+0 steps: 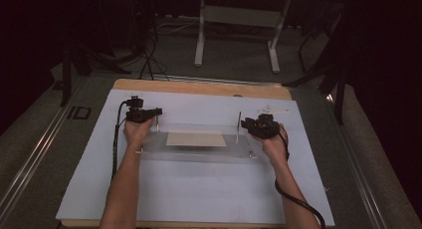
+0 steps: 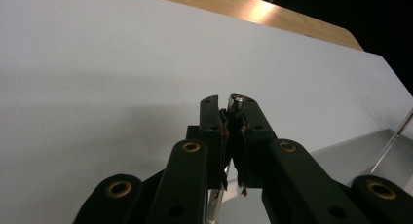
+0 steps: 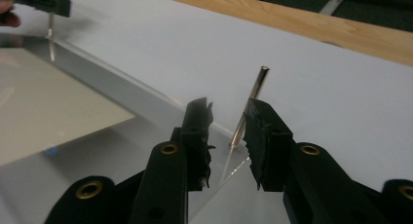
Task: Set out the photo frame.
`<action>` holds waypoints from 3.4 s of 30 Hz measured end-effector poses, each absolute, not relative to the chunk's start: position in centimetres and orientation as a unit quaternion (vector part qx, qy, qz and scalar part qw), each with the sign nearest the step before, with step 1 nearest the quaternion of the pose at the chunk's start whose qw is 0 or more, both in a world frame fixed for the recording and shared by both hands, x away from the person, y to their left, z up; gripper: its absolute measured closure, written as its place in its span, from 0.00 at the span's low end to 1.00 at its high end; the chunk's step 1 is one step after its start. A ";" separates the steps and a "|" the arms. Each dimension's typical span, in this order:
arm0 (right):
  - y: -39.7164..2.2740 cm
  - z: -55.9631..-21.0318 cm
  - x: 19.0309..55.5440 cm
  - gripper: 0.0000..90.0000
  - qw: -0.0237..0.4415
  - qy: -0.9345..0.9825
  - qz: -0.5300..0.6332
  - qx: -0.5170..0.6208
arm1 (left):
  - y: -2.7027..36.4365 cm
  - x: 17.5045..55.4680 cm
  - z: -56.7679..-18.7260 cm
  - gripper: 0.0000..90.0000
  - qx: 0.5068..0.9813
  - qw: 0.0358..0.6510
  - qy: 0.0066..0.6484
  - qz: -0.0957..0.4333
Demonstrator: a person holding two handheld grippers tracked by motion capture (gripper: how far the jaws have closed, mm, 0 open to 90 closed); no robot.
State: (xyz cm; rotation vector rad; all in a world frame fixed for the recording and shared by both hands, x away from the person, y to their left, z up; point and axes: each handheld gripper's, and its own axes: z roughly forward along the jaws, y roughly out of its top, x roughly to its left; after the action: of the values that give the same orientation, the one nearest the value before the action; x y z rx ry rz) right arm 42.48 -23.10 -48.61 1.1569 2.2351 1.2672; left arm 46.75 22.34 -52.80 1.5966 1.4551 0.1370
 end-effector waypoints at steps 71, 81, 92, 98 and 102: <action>-23.3 -49.9 36.7 0.53 0.180 0.820 0.496 0.222 | 22.7 46.2 -52.2 0.80 0.658 0.486 0.573 0.062; -23.4 -49.8 36.8 0.53 0.178 0.819 0.497 0.224 | 22.8 45.2 -50.9 0.73 0.687 0.477 0.541 0.093; -23.3 -49.5 37.1 0.53 0.172 0.816 0.500 0.234 | 23.3 42.8 -49.2 0.70 0.694 0.517 0.489 0.111; -23.4 -49.3 37.3 0.54 0.168 0.817 0.498 0.235 | 23.5 42.1 -48.6 0.69 0.697 0.525 0.474 0.115; -23.3 -49.0 37.5 0.54 0.166 0.816 0.499 0.240 | 23.9 41.4 -48.1 0.69 0.697 0.533 0.465 0.117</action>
State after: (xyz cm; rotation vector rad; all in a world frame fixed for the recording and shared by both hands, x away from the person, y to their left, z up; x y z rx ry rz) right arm 37.52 -23.33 -49.00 0.6841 2.3238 1.4220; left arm 41.40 23.92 -48.15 1.6623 1.1089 0.2789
